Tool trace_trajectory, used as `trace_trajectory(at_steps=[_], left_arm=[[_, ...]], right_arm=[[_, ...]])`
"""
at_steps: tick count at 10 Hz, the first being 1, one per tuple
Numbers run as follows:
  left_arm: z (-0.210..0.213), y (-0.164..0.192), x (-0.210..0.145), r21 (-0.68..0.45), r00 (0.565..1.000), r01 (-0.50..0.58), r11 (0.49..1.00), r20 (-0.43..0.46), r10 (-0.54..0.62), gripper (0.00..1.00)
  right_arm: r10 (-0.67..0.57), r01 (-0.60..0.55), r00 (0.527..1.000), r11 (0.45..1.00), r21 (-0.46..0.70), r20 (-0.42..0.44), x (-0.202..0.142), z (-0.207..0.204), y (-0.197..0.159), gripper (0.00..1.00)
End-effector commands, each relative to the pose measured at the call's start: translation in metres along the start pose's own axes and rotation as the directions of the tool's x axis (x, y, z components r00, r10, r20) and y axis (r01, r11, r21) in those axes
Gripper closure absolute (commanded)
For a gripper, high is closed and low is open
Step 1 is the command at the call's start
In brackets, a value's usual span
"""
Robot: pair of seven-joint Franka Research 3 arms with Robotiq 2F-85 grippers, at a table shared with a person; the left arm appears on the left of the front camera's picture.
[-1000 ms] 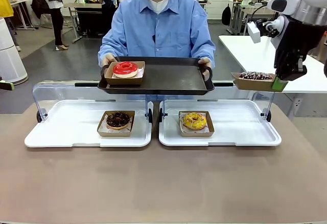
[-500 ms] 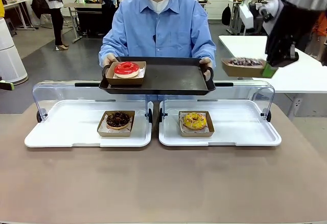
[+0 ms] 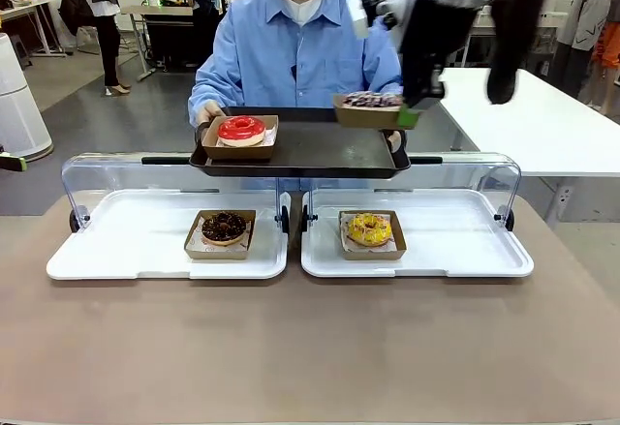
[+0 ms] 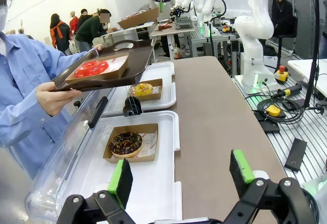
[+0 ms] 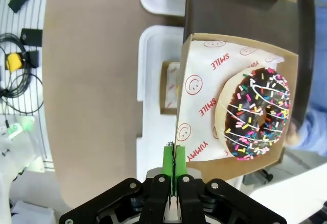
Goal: Provide the desired donut to the person.
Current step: Place the picked Paper togo box onto the Handle tray extended by the person.
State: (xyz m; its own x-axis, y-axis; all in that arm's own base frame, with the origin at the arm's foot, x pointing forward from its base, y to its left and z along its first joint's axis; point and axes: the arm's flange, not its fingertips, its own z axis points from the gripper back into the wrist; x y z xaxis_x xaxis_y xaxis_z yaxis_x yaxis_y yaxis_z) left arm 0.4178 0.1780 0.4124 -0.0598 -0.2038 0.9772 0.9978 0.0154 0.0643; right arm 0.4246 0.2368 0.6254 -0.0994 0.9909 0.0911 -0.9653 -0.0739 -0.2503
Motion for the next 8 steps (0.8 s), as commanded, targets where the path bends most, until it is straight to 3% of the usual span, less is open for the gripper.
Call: trace_trajectory(at_steps=[1, 5, 8], left_arm=[[0.0, 0.001, 0.002, 0.022, 1.0, -0.01, 1.0, 0.005, 0.01, 0.0], [0.0, 0.001, 0.002, 0.022, 1.0, -0.01, 1.0, 0.005, 0.01, 0.0], [0.0, 0.001, 0.002, 0.022, 1.0, -0.01, 1.0, 0.005, 0.01, 0.0]], right_arm=[[-0.043, 0.043, 0.999, 0.999, -0.003, -0.012, 0.018, -0.009, -0.034, 0.99], [-0.04, 0.04, 0.999, 0.999, -0.001, -0.011, 0.022, -0.043, -0.08, 0.99], [0.011, -0.011, 1.0, 0.999, 0.03, -0.01, 0.014, -0.063, -0.087, 0.99]])
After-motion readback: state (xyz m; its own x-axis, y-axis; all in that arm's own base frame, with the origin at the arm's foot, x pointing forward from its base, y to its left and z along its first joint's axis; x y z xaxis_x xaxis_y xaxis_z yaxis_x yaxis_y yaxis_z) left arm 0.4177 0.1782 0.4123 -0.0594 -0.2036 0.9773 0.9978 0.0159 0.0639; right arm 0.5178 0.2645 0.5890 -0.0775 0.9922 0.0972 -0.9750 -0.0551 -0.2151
